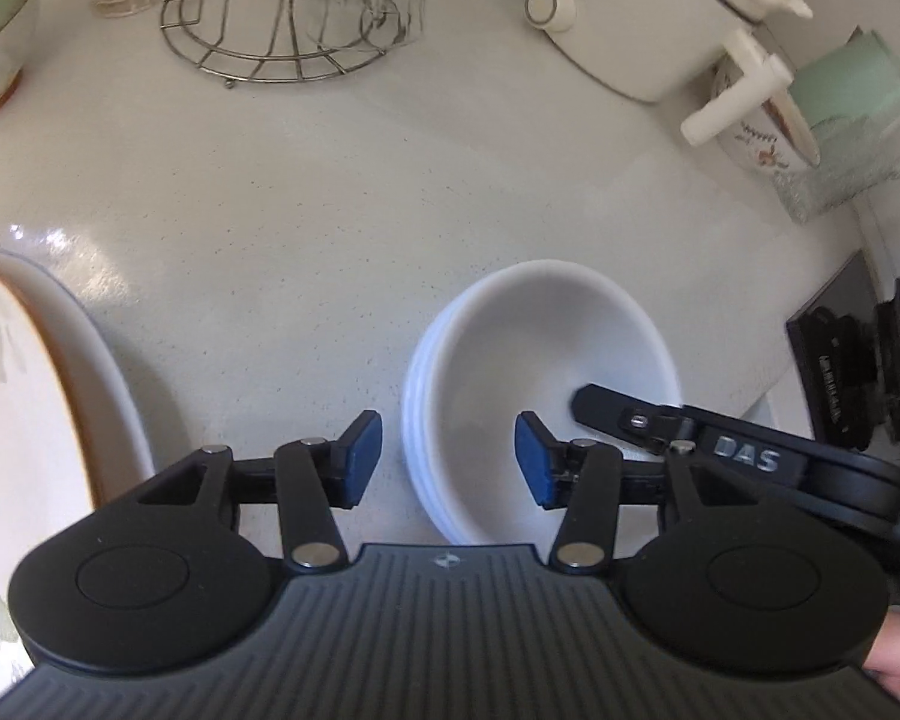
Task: Organize plates and bowls
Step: 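Lower the ceramic bowl into the nested plastic bowls, then grip the rims of the bowl stack and carry it onto the plate stack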
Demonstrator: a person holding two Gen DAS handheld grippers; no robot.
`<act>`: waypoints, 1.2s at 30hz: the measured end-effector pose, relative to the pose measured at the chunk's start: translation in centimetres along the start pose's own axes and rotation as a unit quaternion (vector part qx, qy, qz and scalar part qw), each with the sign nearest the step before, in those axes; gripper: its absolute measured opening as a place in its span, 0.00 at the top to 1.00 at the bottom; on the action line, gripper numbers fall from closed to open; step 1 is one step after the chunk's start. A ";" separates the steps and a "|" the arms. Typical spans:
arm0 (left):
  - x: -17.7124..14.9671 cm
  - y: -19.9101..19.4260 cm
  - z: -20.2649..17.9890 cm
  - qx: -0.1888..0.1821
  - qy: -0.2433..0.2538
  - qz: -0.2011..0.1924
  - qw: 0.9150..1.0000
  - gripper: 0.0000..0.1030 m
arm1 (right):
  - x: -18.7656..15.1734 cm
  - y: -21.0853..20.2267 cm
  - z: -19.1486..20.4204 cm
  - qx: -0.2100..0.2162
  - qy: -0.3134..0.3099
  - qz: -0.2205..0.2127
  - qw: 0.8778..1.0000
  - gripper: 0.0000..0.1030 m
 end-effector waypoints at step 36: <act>-1.0 -1.3 -1.7 -0.036 -0.035 -0.028 0.998 0.82 | -0.1 -3.3 -1.1 0.003 -0.044 -0.024 0.999 0.83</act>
Point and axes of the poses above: each gripper's, at about its wrist camera, not at the fingertips, and y roughly the way its jaws point, z to its left, x to its top, the point moved 8 cm from there along y, roughly the way its jaws point, and after that the axes turned 4 degrees about z, right-handed, at the moved point
